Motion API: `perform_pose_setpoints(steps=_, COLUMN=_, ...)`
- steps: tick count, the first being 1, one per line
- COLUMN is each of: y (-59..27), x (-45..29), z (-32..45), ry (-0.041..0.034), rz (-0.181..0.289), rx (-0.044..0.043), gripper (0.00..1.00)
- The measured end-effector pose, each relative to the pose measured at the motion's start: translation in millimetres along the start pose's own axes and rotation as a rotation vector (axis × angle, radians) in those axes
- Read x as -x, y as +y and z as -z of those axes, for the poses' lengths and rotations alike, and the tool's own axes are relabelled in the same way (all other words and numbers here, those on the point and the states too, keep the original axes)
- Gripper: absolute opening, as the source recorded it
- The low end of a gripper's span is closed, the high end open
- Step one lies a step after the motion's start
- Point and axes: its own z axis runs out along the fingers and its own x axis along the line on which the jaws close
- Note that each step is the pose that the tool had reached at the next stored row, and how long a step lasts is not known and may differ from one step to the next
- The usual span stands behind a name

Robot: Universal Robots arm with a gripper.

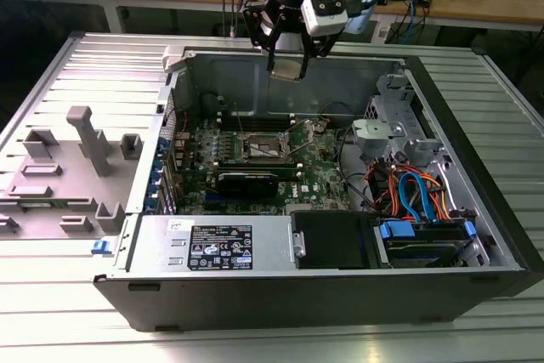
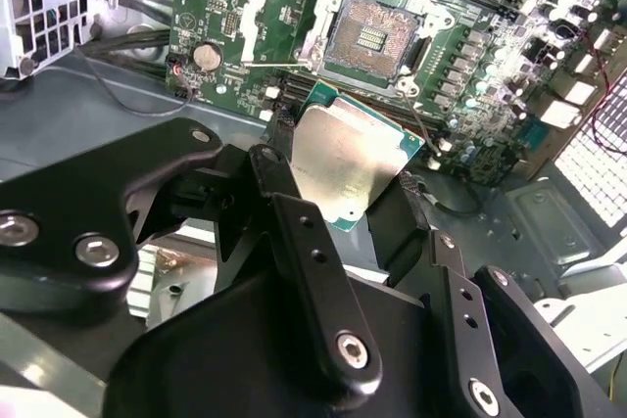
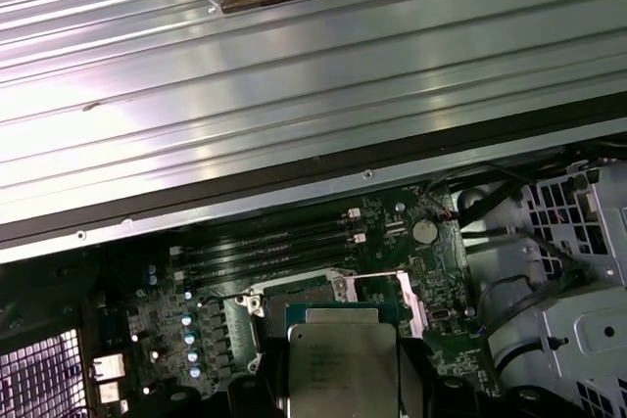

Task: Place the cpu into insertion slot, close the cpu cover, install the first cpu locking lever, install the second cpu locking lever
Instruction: 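Place the cpu into insertion slot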

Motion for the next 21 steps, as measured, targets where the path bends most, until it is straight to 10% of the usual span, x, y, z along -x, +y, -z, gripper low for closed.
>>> perform_pose_setpoints(steps=21, y=-0.6, x=-1.7, z=-0.2, ry=-0.0033, rz=-0.037, rx=0.0006, gripper=0.54)
